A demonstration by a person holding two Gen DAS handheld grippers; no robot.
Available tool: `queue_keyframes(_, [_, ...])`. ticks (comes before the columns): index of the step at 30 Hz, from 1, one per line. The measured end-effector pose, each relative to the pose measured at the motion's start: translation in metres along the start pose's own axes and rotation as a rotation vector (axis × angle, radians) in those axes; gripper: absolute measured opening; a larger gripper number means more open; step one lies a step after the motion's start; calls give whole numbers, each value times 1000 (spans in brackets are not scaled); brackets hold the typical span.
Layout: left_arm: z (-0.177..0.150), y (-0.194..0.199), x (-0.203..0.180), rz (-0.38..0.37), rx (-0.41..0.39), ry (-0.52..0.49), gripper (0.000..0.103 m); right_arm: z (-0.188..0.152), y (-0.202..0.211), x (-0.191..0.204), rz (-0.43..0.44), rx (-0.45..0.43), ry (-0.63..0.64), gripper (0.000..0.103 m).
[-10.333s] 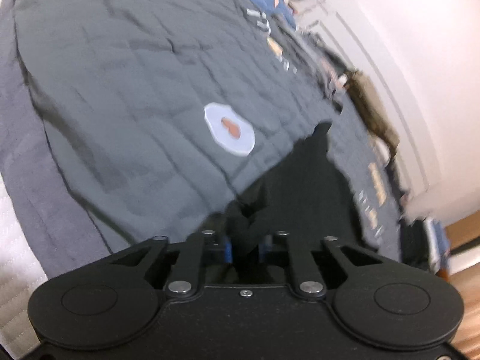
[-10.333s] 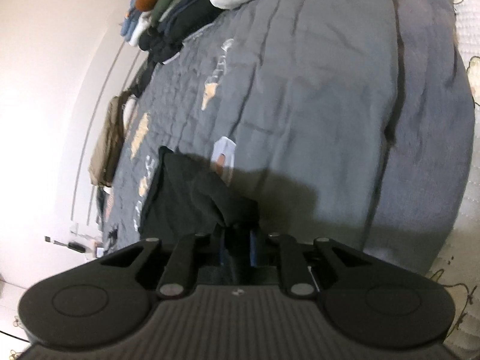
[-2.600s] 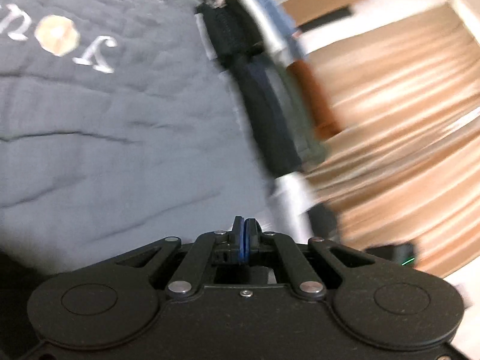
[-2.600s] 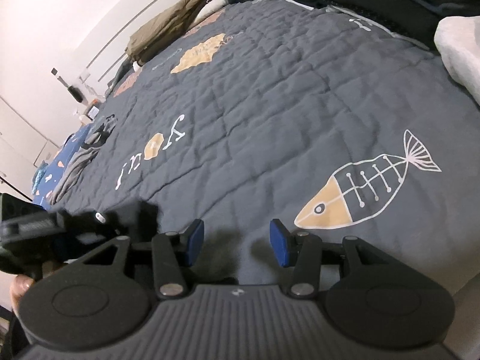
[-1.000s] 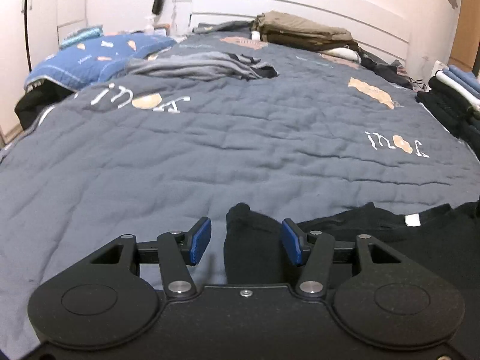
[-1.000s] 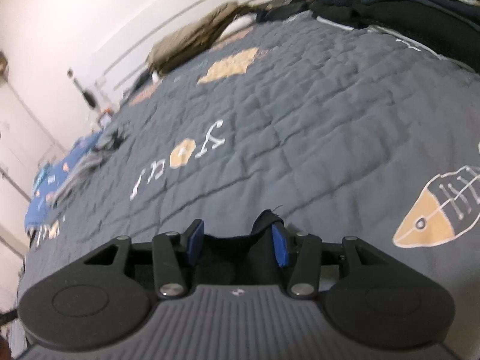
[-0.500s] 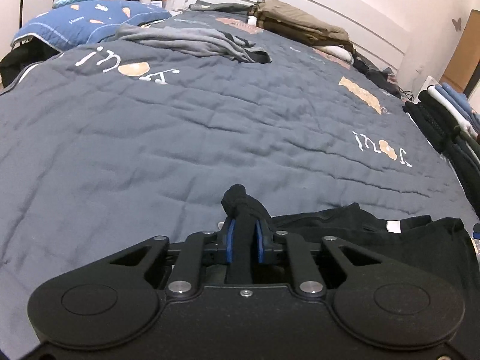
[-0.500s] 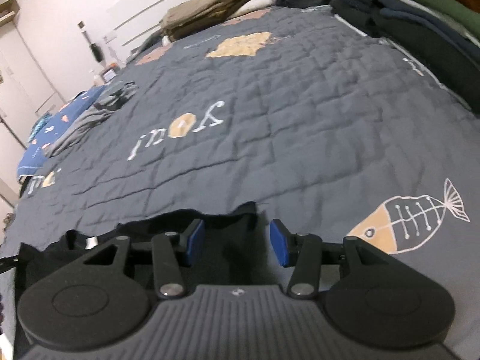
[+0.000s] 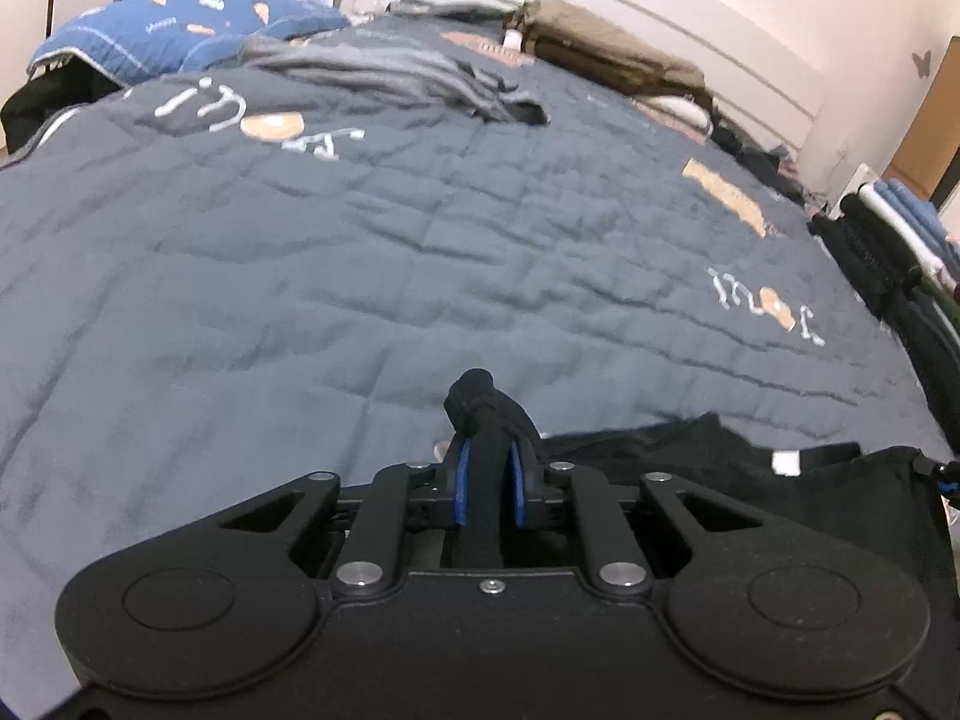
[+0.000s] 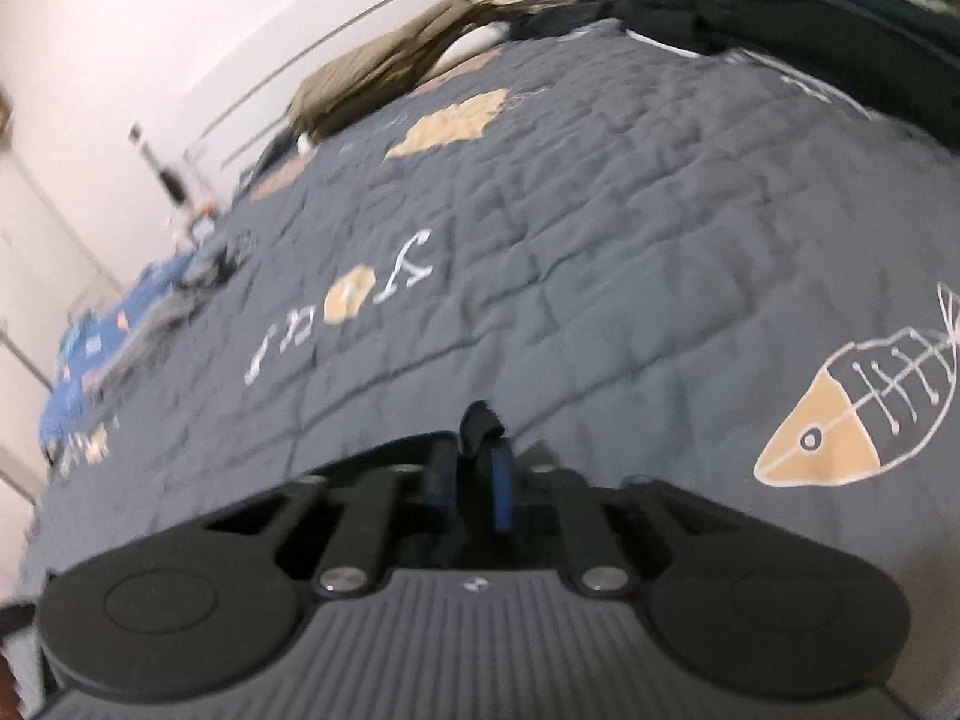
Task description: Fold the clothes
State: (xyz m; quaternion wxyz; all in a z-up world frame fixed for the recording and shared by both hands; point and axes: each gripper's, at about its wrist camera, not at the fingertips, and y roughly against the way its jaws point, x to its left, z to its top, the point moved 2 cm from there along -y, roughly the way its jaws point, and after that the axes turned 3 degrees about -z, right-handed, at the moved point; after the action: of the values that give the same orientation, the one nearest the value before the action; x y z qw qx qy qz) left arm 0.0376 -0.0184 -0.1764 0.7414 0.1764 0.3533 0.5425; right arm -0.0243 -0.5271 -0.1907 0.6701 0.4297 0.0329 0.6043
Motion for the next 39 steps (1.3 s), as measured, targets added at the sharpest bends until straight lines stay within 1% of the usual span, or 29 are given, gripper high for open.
queue_keyframes(4, [8, 14, -7, -35, -87, -23, 6, 1, 1, -2, 28, -38, -51, 8])
queue_keyframes(7, [16, 24, -12, -66, -159, -25, 6, 8, 8, -2, 55, -86, -82, 8])
queue_keyframes(9, [22, 25, -15, -72, -190, -31, 6, 11, 11, -1, 65, -122, -89, 8])
queue_keyframes(11, [27, 18, -17, -66, -183, -51, 6, 12, 11, 0, 50, -140, -81, 8])
queue_keyframes(14, [25, -3, -15, -40, -134, -74, 6, 6, 0, -2, 5, -123, -55, 8])
queue_keyframes(16, [18, -16, -11, -5, -94, -77, 7, -1, -10, -4, -34, -102, -37, 10])
queue_keyframes(17, [14, -22, -9, 17, -79, -80, 11, -3, -15, -4, -49, -83, -26, 10])
queue_keyframes(18, [10, -28, -7, 42, -47, -87, 11, -6, -20, -4, -63, -63, -16, 11])
queue_keyframes(20, [6, -32, -3, 69, -29, -101, 20, -7, -22, -2, -88, -51, 12, 12])
queue_keyframes(21, [8, -29, 0, 73, -41, -86, 24, -5, -20, -1, -94, -51, 25, 16])
queue_keyframes(22, [11, -24, 3, 76, -58, -67, 30, -3, -17, 0, -100, -50, 39, 19])
queue_keyframes(23, [14, -19, 6, 78, -74, -47, 34, -1, -12, 0, -114, -55, 45, 27])
queue_keyframes(24, [17, -15, 10, 81, -91, -28, 36, 3, -6, -1, -131, -69, 50, 36])
queue_keyframes(26, [23, -6, 16, 86, -124, 11, 37, 10, 8, -3, -164, -96, 51, 41])
queue_keyframes(28, [26, 5, 17, 73, -146, 42, 38, 17, 21, -6, -179, -114, 55, 42])
queue_keyframes(30, [24, 14, 13, 65, -152, 48, 40, 20, 33, -3, -190, -121, 66, 43])
queue_keyframes(33, [16, 28, -1, 40, -144, 45, 42, 14, 46, 13, -165, -93, 103, 44])
queue_keyframes(34, [13, 33, -6, 28, -140, 43, 44, 11, 51, 20, -157, -79, 120, 44])
queue_keyframes(37, [3, 47, -23, -7, -139, 25, 47, -8, 62, 47, -101, -38, 172, 45])
queue_keyframes(39, [-9, 58, -31, -33, -135, 30, 48, -26, 69, 65, -67, -20, 199, 45])
